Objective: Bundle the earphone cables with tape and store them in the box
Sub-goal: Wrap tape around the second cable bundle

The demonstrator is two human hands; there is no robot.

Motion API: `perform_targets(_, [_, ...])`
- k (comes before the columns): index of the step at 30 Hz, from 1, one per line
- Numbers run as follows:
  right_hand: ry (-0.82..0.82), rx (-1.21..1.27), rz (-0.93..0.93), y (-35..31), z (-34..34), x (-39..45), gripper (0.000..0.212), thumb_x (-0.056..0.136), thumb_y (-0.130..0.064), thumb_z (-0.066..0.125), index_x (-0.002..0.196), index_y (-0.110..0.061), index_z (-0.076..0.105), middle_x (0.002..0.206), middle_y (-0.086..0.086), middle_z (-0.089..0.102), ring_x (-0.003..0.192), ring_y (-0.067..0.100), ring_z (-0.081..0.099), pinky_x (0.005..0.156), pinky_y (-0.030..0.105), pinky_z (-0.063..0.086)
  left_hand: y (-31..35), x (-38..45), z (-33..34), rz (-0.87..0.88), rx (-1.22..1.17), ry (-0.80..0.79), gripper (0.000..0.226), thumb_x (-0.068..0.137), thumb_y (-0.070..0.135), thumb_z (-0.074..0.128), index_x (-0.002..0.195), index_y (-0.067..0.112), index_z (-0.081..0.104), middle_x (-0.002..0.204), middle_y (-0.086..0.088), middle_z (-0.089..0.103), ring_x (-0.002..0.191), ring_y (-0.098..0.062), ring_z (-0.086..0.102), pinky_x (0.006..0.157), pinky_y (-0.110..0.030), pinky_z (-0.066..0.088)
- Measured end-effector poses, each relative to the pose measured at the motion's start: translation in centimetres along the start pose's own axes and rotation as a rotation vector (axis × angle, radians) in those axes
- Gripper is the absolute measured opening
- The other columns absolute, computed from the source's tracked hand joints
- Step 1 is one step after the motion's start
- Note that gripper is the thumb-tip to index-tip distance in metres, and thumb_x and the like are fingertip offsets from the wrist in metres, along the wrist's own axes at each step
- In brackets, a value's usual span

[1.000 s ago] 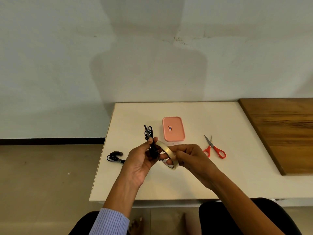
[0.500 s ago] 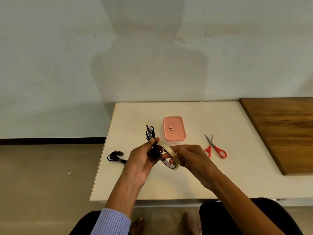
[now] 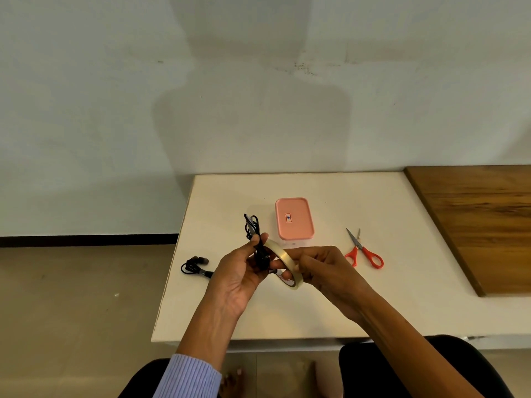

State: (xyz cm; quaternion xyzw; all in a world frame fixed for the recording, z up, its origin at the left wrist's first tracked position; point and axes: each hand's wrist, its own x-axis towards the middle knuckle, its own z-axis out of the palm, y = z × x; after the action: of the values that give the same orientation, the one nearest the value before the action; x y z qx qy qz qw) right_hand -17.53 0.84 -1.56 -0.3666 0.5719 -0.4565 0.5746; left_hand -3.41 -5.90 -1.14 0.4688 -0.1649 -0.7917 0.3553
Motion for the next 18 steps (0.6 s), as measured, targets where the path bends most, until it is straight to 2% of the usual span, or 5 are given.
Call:
perform_targets(6, [0.017,0.003,-0.010,0.04,0.30,0.07,0.029,0.094,-0.002,0.046,0.097,-0.009,0.074,0.090,0.005,0.075,0.077,0.016,0.070,0.074,0.021,0.055,0.12,0.24,-0.10,0.005,0.005,-0.004,0.020,0.093,0.012,0.051,0.083,0.002,0.065,0.088,-0.017,0.061,0.062,-0.024,0.054,0.051,-0.029,0.055])
perform_targets(12, [-0.012,-0.001,-0.035,-0.26,0.24,-0.22,0.034,0.091,0.005,0.043,0.096,-0.009,0.074,0.088,0.003,0.076,0.076,0.014,0.070,0.071,0.019,0.054,0.11,0.22,-0.18,-0.001,0.010,-0.014,0.021,0.093,0.012,0.052,0.081,0.002,0.066,0.088,-0.018,0.060,0.065,-0.025,0.052,0.070,-0.037,0.047])
perform_targets(18, [-0.023,-0.007,-0.042,-0.17,0.03,-0.22,0.034,0.090,0.007,0.043,0.102,-0.007,0.072,0.093,0.005,0.075,0.079,0.015,0.071,0.072,0.018,0.053,0.09,0.31,-0.05,0.004,0.016,-0.007,0.022,0.093,0.010,0.050,0.080,0.002,0.065,0.082,-0.017,0.063,0.067,-0.026,0.054,0.070,-0.037,0.046])
